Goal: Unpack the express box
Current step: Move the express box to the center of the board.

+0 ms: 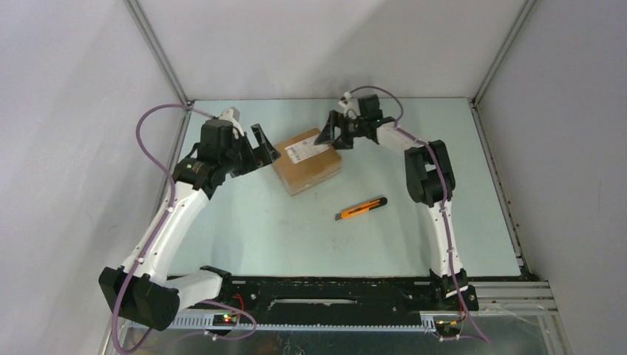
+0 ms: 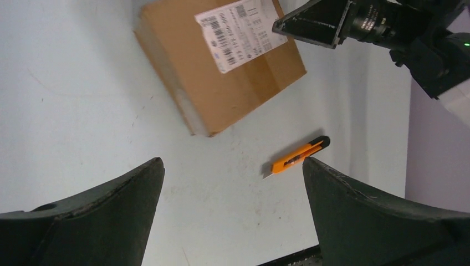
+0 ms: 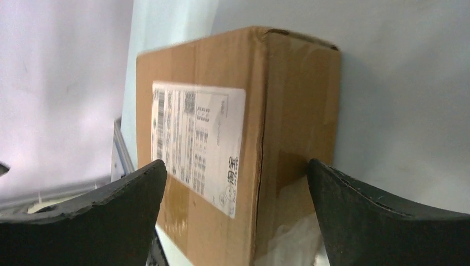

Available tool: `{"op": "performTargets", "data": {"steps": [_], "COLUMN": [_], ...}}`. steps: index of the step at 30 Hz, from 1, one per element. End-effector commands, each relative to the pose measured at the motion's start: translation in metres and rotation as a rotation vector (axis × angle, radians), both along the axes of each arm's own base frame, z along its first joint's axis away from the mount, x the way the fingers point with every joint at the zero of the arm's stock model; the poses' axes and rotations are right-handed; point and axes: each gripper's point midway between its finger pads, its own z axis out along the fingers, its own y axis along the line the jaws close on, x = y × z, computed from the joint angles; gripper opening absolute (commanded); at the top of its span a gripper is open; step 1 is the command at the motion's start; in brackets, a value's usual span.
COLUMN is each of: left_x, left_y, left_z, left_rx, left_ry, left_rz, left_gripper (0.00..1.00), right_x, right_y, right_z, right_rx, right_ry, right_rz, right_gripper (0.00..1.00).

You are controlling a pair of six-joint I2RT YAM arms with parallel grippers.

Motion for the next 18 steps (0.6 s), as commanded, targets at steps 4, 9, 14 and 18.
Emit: {"op": "performTargets", "data": {"steps": [4,9,14,18], "left_x": [-0.011,-0.02,-0.029,-0.016], "left_y": [0.019,0.044,0.052,0.06], "left_z": [-0.032,-0.043,-0.06,-0.075], "left_rx": [-0.009,0.059,0.103,0.059], "left_ry": [0.041,0.044,0.07,0.071], "left_rz": [0.095,0.179,0.186,0.231], "left_gripper": [0.98,0.98,0.98,0.98], "right_x": [-0.05,-0.043,-0.071,-0.116], "right_y": [0.057,0.017,-0.056,-0.083], "right_z": [0.04,0.064,0.078,0.065], "right_rx": [-0.028,-0.158,-0.282,-0.34], "right_ry": [-0.117,-0.131,-0.129,-0.053], "right_rz": [0.159,-0.07,-0.346,-0.427], "right_gripper": [1.0,1.0,1.0,1.0]}}
